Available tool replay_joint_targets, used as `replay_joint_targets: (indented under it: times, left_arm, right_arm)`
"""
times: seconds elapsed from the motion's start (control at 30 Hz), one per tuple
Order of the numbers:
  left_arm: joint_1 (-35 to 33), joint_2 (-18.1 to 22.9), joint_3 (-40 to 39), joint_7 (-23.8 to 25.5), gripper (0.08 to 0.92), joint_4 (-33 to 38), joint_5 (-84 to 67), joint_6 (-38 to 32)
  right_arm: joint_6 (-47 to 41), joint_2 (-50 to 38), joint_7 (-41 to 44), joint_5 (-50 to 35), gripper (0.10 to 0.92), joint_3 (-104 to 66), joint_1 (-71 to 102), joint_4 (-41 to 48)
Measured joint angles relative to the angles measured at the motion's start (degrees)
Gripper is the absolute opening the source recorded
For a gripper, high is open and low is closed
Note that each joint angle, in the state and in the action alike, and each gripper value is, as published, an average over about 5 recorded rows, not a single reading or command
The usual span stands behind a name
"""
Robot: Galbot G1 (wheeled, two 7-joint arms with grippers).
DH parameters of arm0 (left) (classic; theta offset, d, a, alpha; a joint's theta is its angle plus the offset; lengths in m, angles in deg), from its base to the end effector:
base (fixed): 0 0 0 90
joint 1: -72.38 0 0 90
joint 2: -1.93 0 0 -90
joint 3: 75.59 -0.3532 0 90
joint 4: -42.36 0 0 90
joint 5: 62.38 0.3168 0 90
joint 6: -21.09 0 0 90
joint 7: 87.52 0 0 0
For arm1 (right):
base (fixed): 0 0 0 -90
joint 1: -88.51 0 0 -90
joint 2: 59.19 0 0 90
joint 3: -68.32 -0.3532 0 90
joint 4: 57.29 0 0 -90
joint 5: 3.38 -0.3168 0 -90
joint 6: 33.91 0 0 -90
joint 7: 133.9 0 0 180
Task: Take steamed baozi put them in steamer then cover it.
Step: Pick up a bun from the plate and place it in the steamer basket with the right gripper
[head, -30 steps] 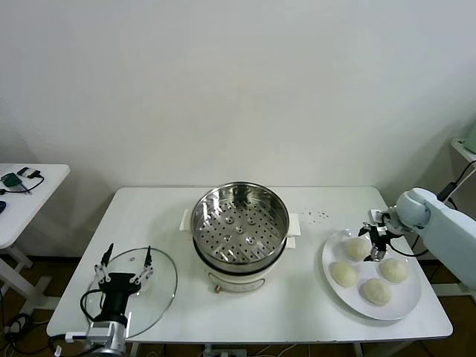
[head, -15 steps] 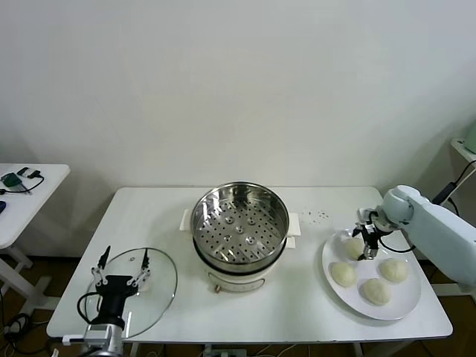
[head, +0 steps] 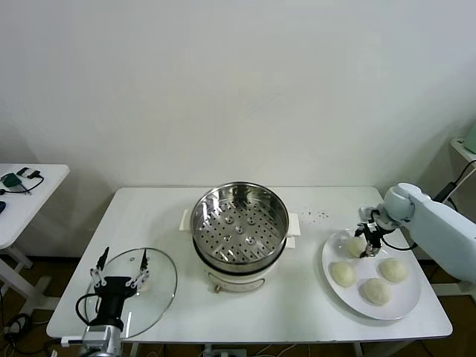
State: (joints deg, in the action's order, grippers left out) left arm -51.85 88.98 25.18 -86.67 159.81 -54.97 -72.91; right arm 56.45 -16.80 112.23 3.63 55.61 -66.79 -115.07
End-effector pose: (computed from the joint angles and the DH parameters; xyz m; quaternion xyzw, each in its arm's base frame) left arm 0.1135 0.0631 -0.3242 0.0516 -0.9890 -0.1361 0.0272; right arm 0.5199 -0.2094 -0.1742 0.5114 -0.5220 0.5567 0.3951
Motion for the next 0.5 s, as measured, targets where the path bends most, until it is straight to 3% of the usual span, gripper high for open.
replay_joint_targets:
  times: [0.5]
  left_arm:
    - [-1.76,0.02,-0.46,-0.07,0.823,0.60,-0.13,-0.46]
  right_arm:
    - [18.62,12.58,3.39,-2.30,0.679,17.97,-27.12,-4.66]
